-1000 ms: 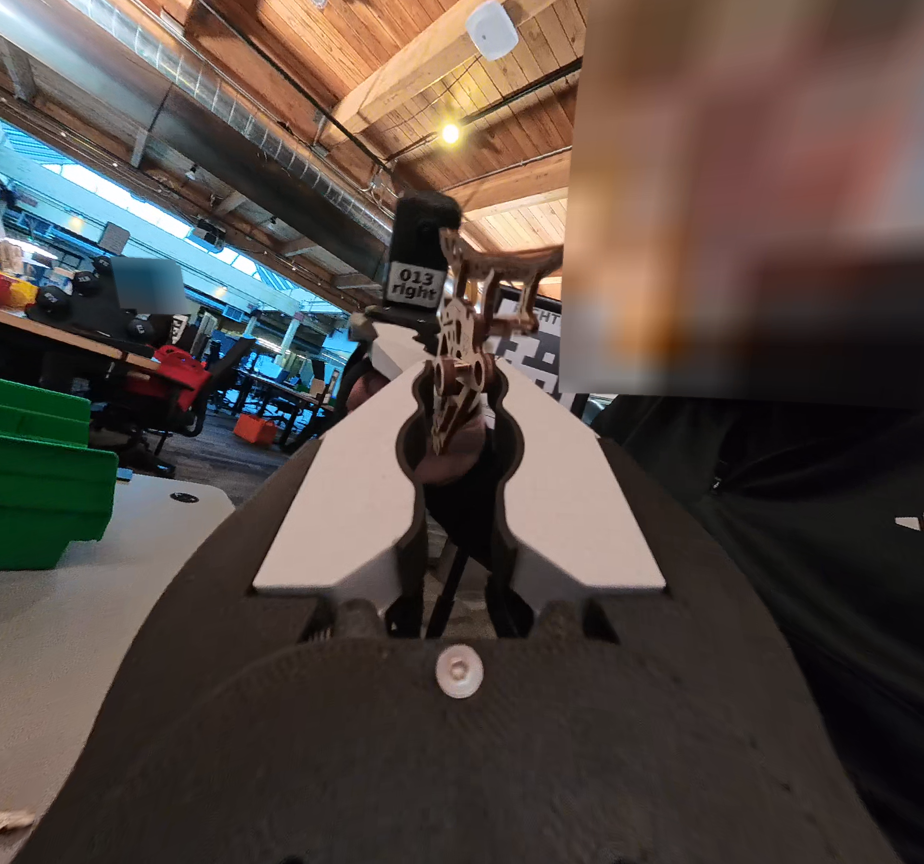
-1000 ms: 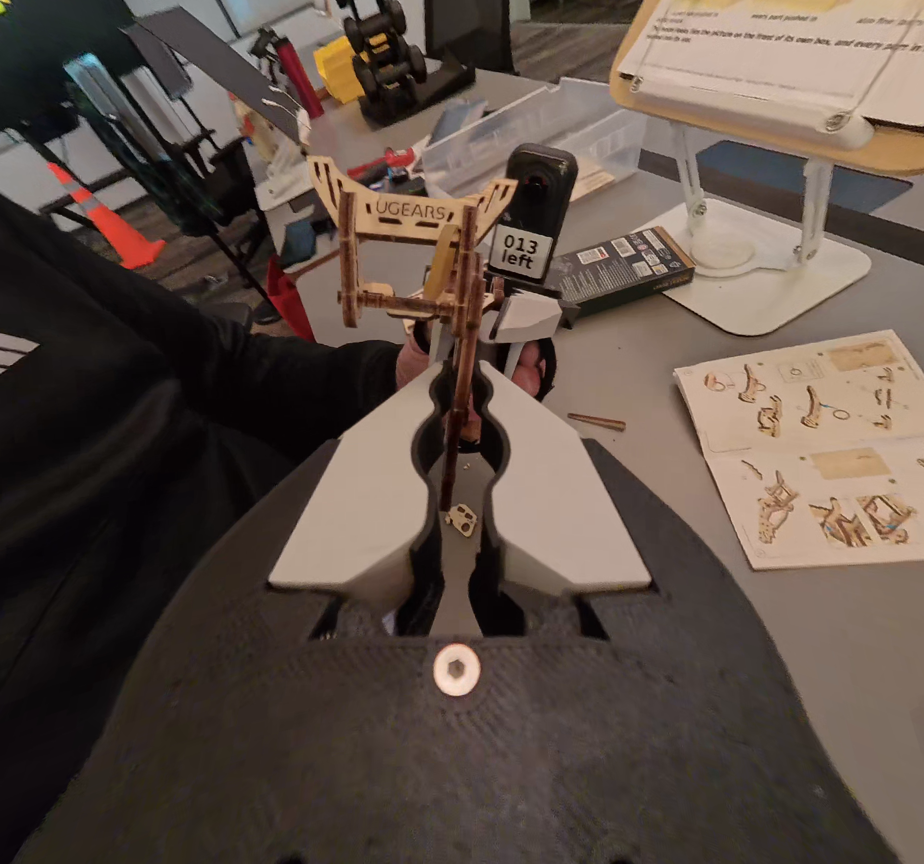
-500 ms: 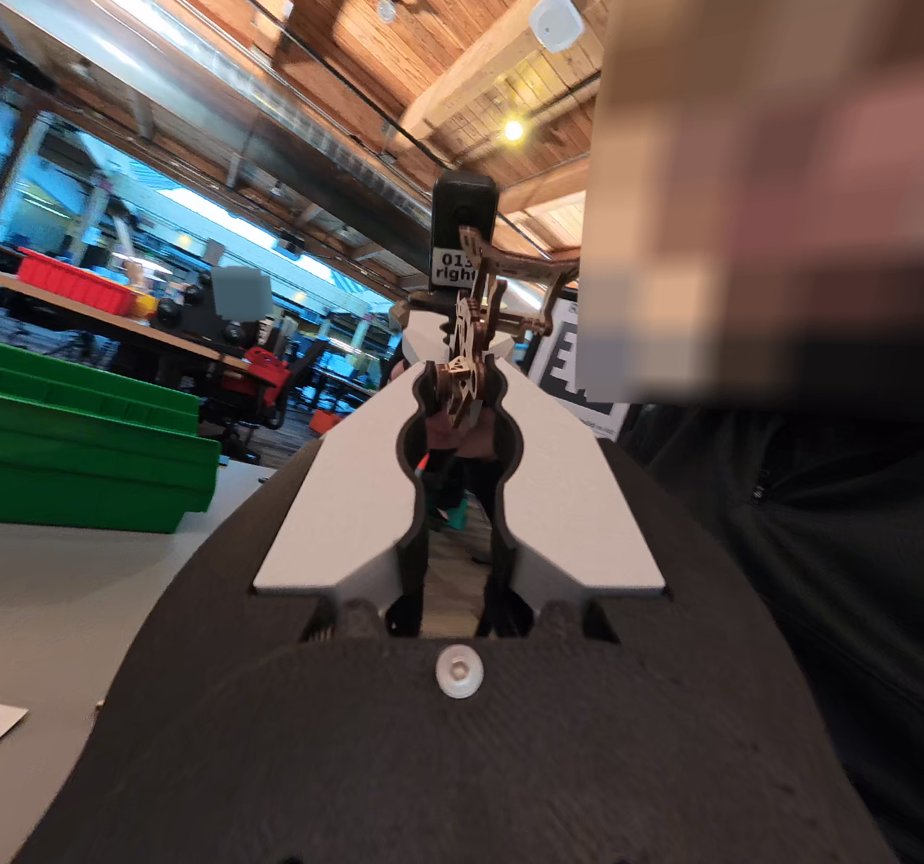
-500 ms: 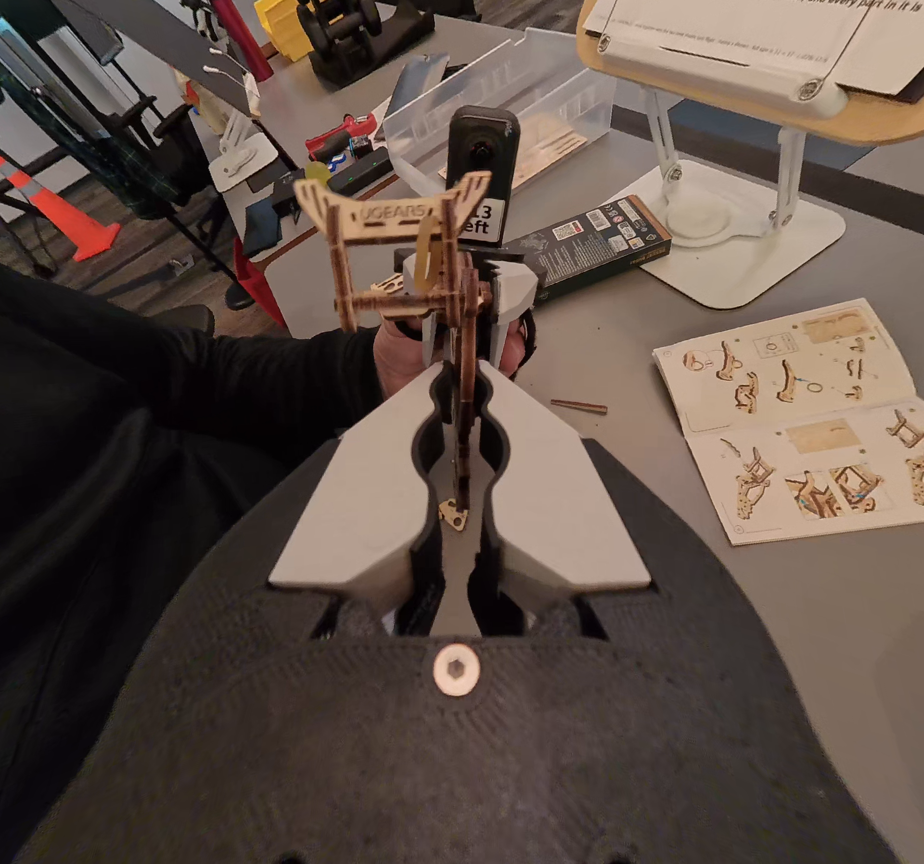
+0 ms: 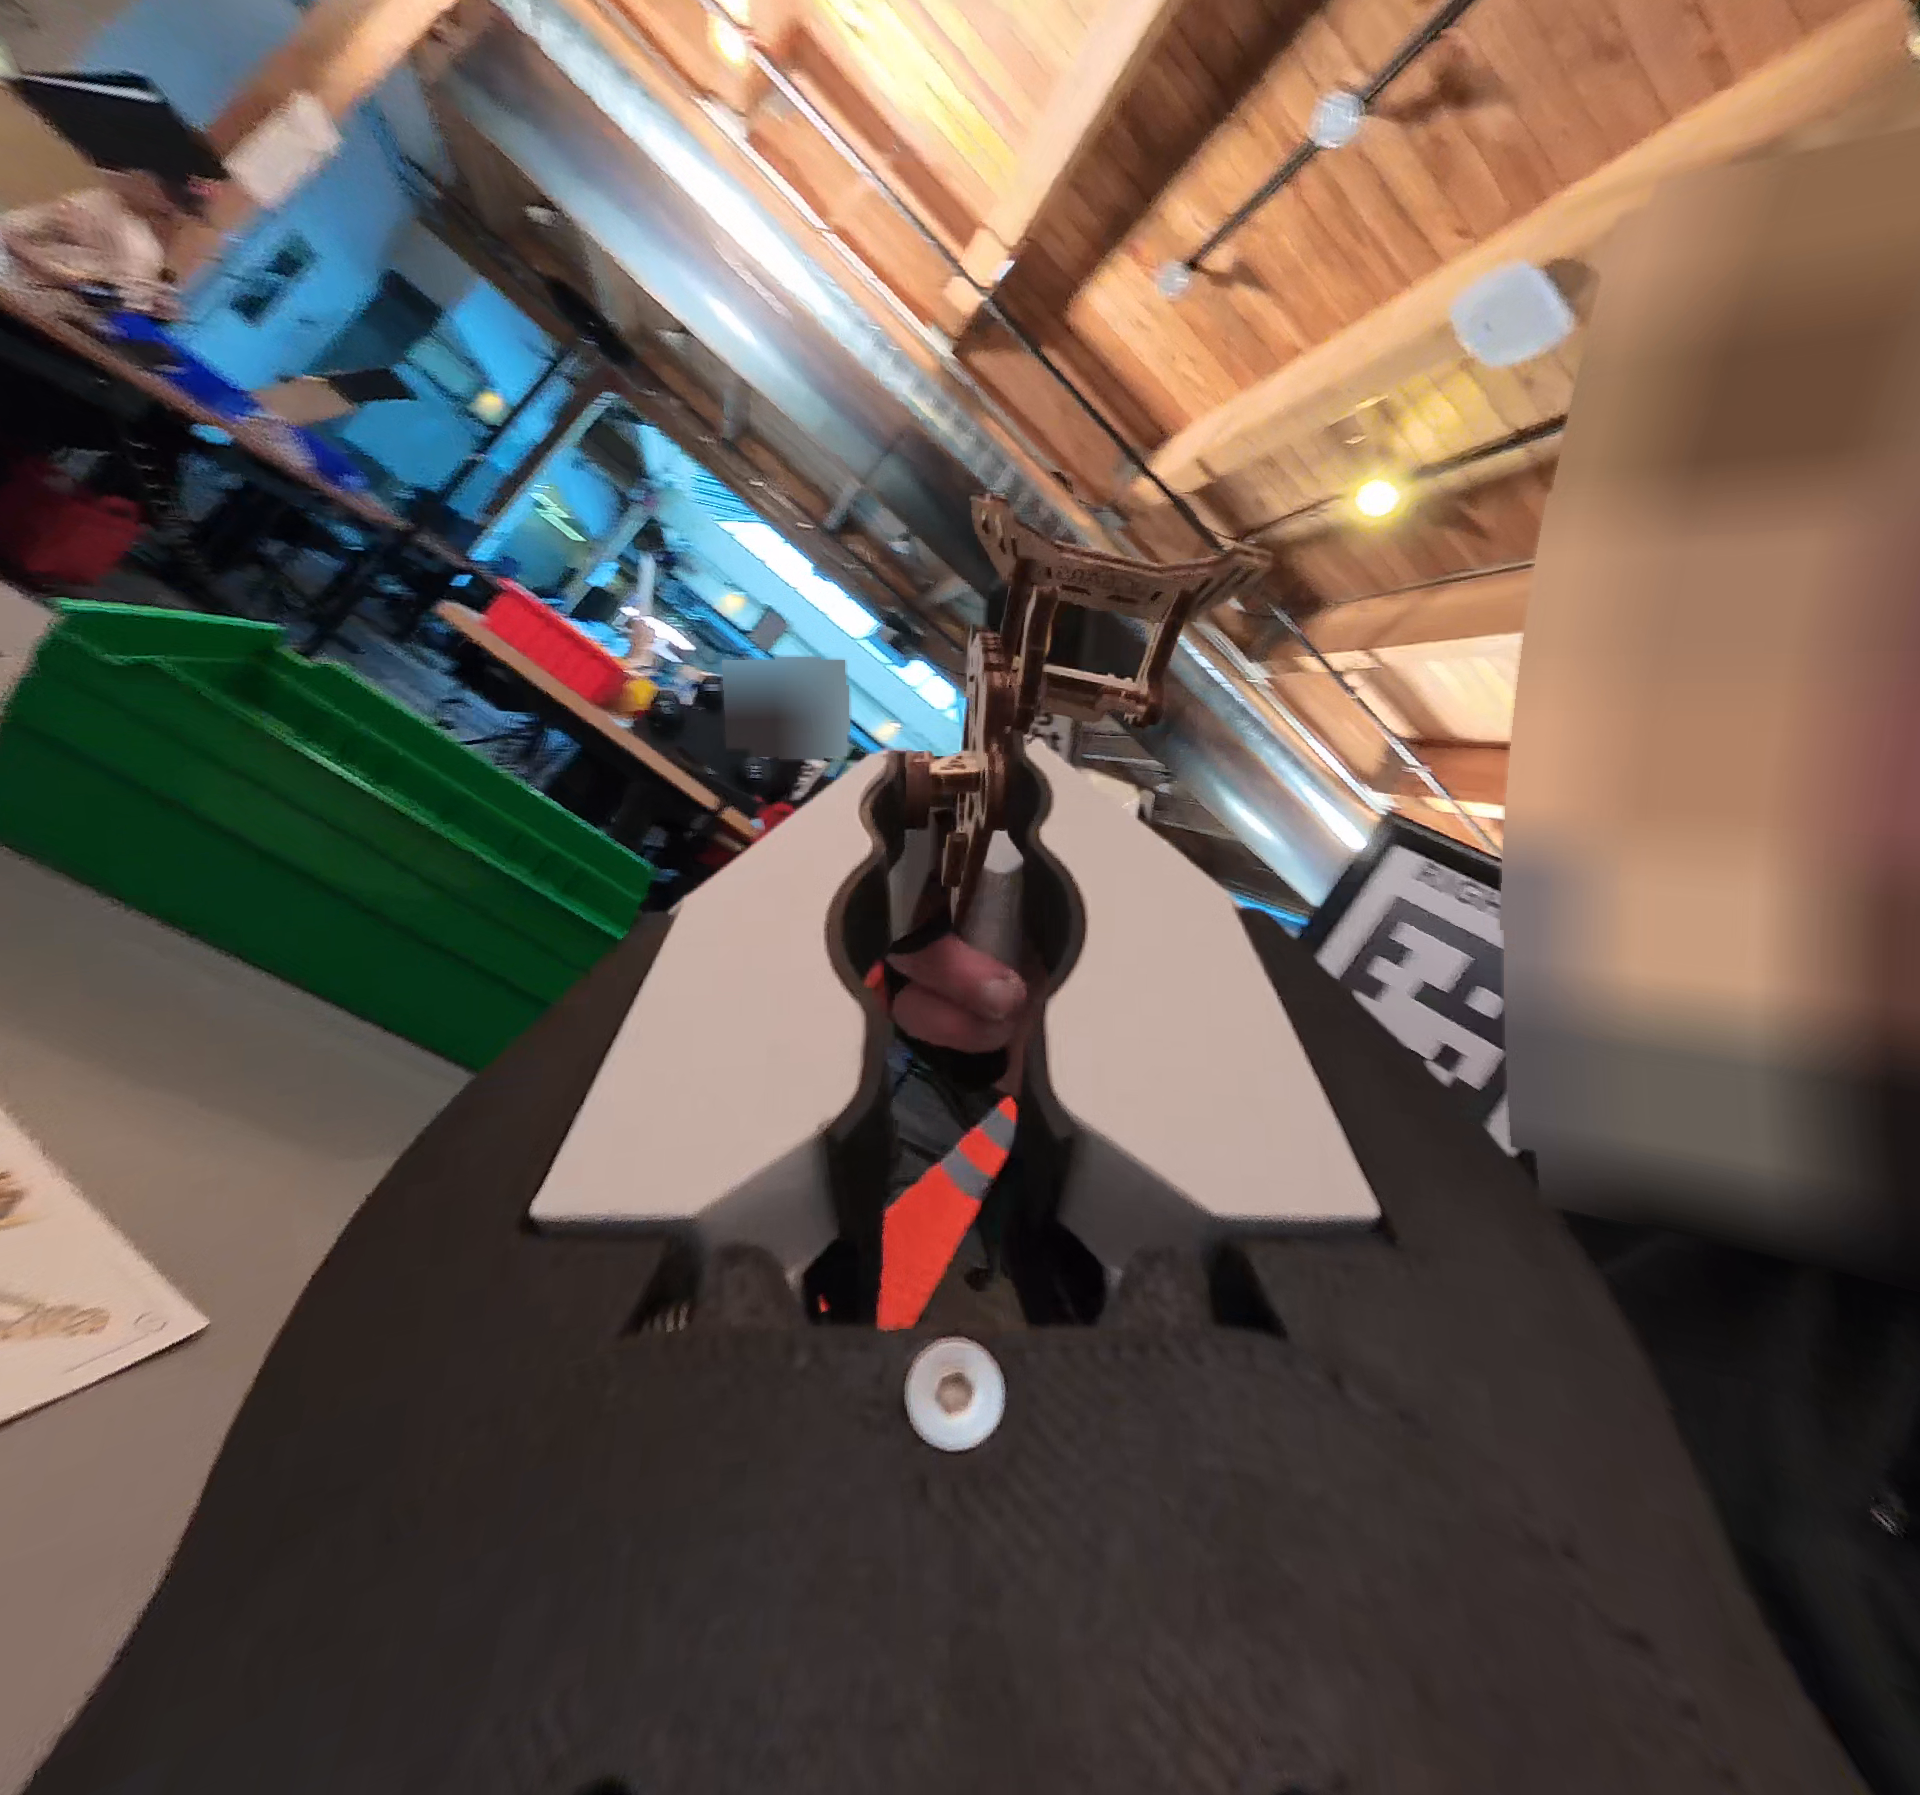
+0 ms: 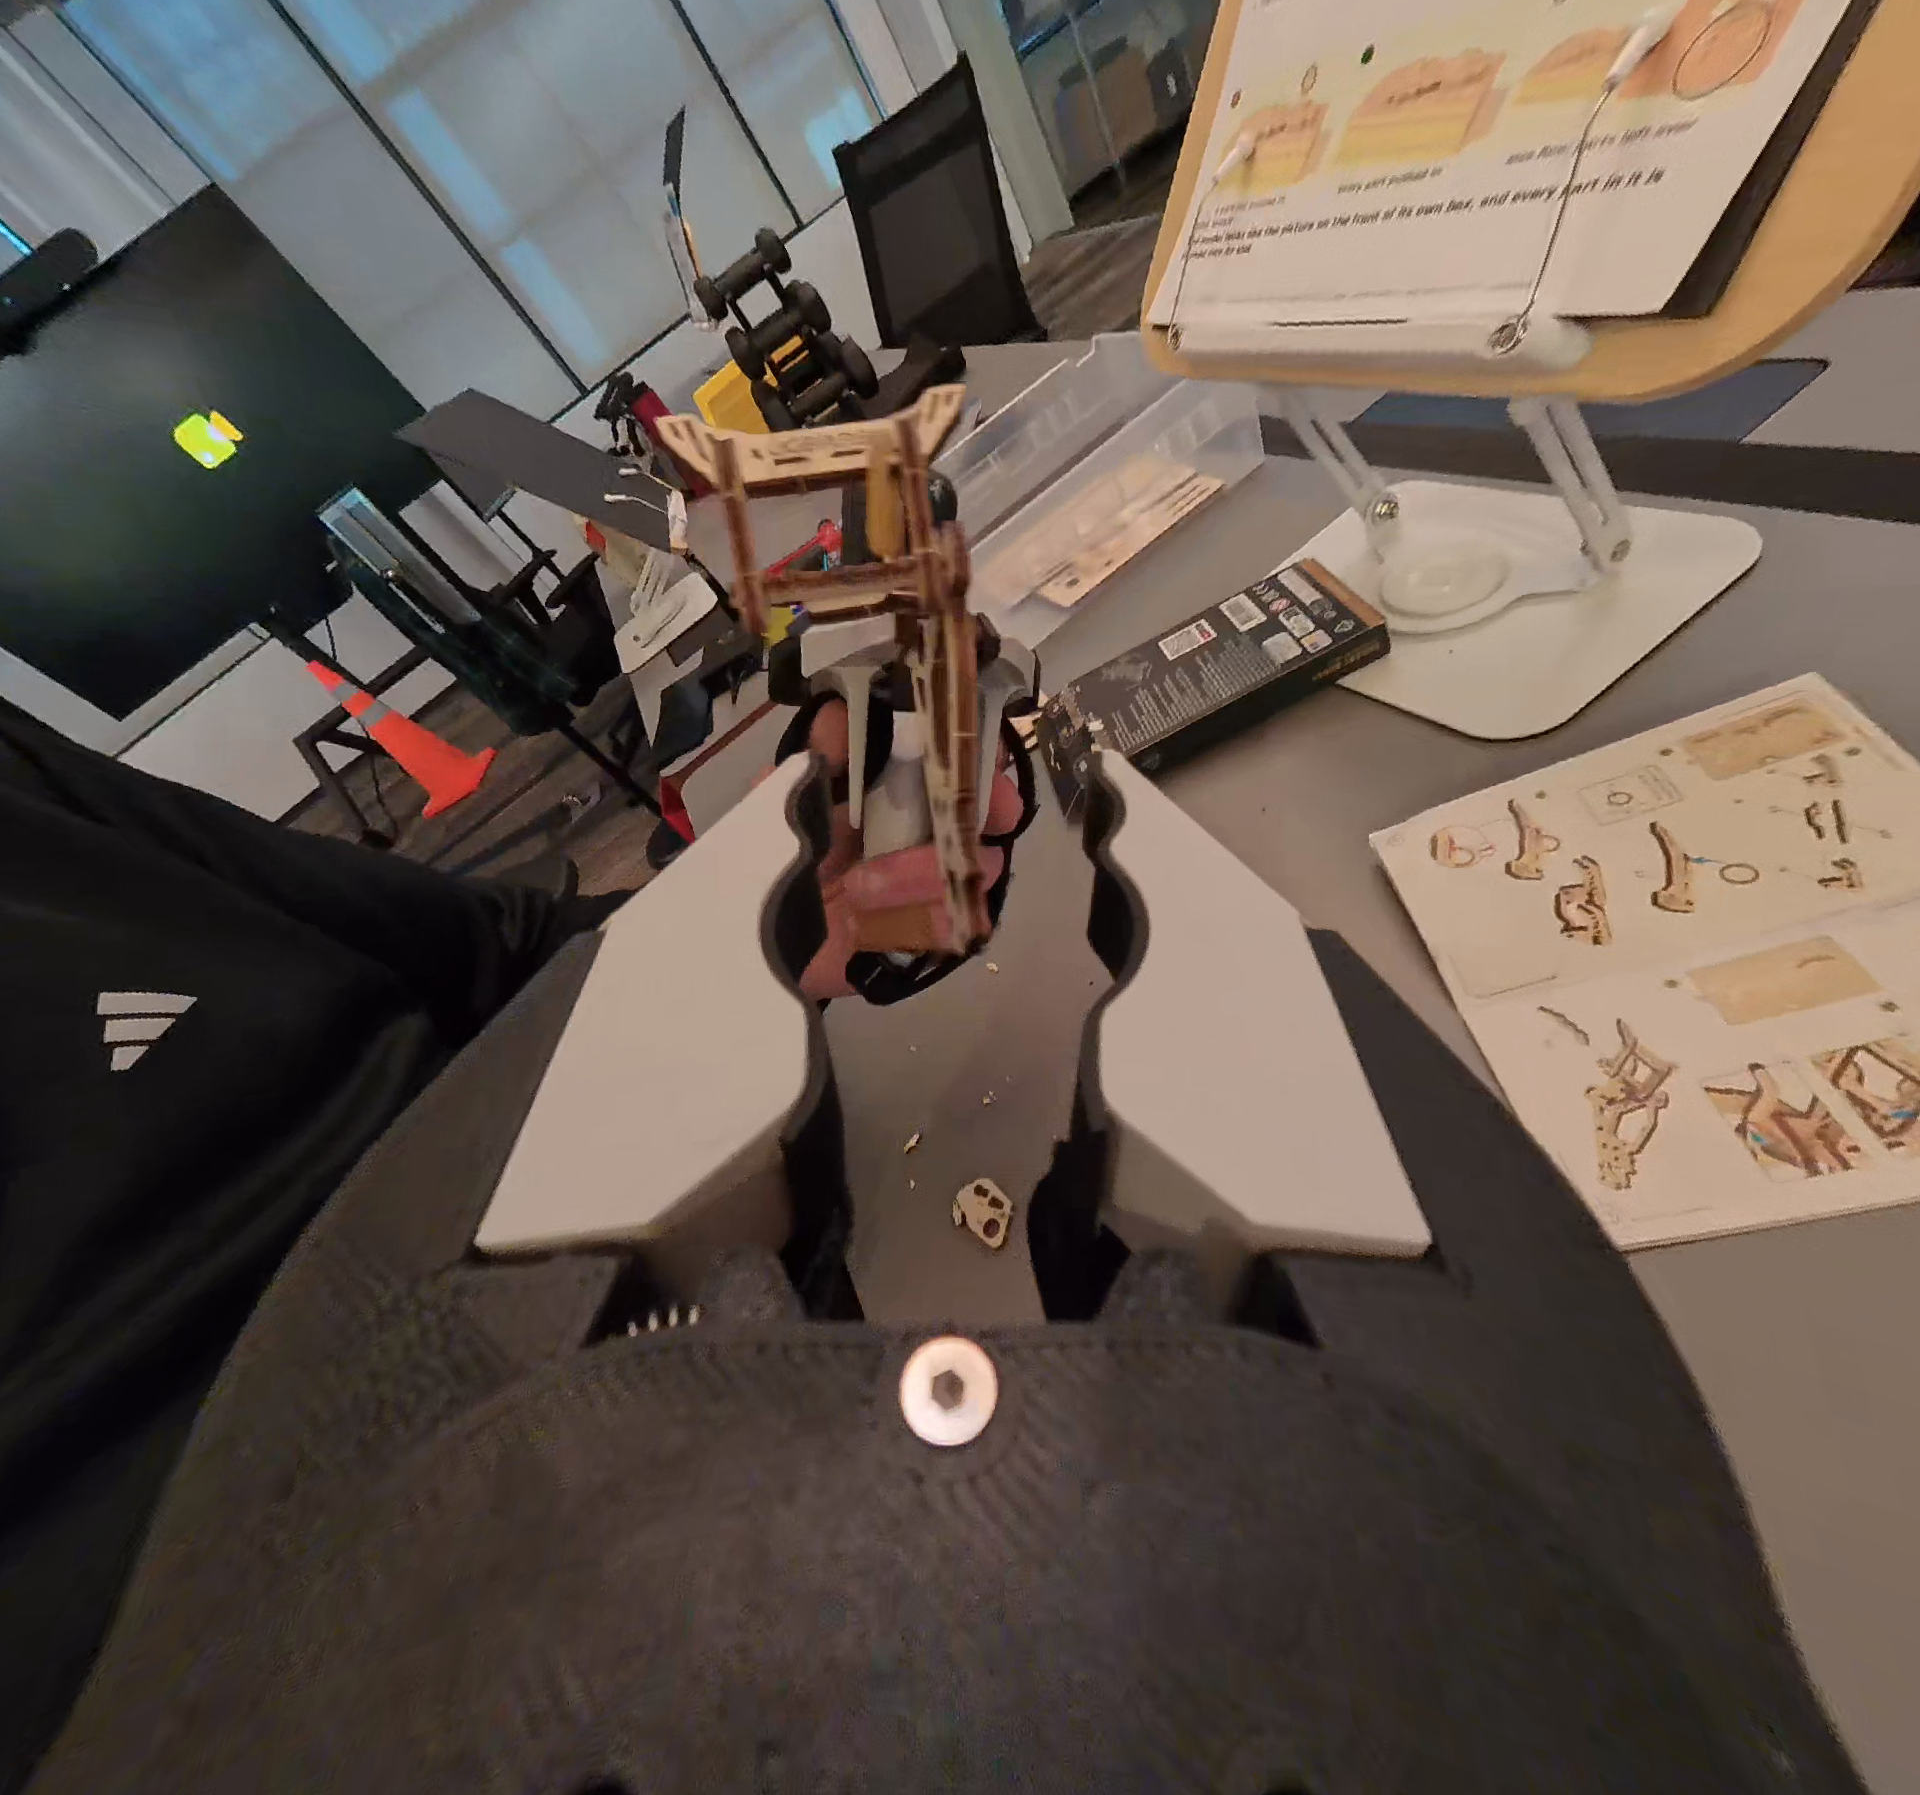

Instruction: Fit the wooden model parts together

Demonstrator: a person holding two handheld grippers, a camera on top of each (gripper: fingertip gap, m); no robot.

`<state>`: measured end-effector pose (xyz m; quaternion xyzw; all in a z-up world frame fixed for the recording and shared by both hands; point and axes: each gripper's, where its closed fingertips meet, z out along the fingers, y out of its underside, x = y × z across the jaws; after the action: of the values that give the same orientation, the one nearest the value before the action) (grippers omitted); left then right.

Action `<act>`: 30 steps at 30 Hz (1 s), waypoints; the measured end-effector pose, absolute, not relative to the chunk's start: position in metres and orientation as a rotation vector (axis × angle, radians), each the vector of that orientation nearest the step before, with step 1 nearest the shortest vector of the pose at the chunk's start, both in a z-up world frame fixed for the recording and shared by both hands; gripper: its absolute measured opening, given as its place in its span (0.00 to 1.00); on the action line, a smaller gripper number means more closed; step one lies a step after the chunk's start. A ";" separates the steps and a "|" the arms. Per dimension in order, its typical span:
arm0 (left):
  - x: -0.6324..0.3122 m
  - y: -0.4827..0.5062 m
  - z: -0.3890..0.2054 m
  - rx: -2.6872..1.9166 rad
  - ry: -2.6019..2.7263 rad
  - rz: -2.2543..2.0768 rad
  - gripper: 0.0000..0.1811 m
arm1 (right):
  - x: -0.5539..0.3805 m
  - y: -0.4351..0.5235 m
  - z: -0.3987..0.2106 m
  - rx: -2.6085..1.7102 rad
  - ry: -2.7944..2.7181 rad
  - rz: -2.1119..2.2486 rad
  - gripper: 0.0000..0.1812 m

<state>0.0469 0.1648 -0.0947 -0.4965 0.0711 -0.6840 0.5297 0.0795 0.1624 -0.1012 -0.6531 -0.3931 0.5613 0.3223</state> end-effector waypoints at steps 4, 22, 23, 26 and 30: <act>0.046 0.166 -0.090 -1.213 0.167 -1.526 0.09 | 0.080 0.165 -0.095 -1.689 -1.036 1.467 0.24; 0.066 0.144 -0.057 -1.307 0.457 -0.934 0.09 | 0.085 0.133 -0.042 -1.267 -1.277 1.531 0.32; 0.068 0.142 -0.056 -1.306 0.478 -0.912 0.09 | 0.085 0.132 -0.040 -1.250 -1.287 1.546 0.31; 0.072 0.138 -0.053 -1.300 0.511 -0.873 0.09 | 0.085 0.129 -0.036 -1.216 -1.296 1.601 0.27; 0.073 0.137 -0.051 -1.288 0.513 -0.869 0.09 | 0.084 0.128 -0.033 -1.197 -1.272 1.663 0.25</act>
<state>0.0731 0.1372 -0.0509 -0.5743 0.2288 -0.3876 0.6837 0.0842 0.1285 -0.0325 -0.4635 -0.4928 0.6442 0.3569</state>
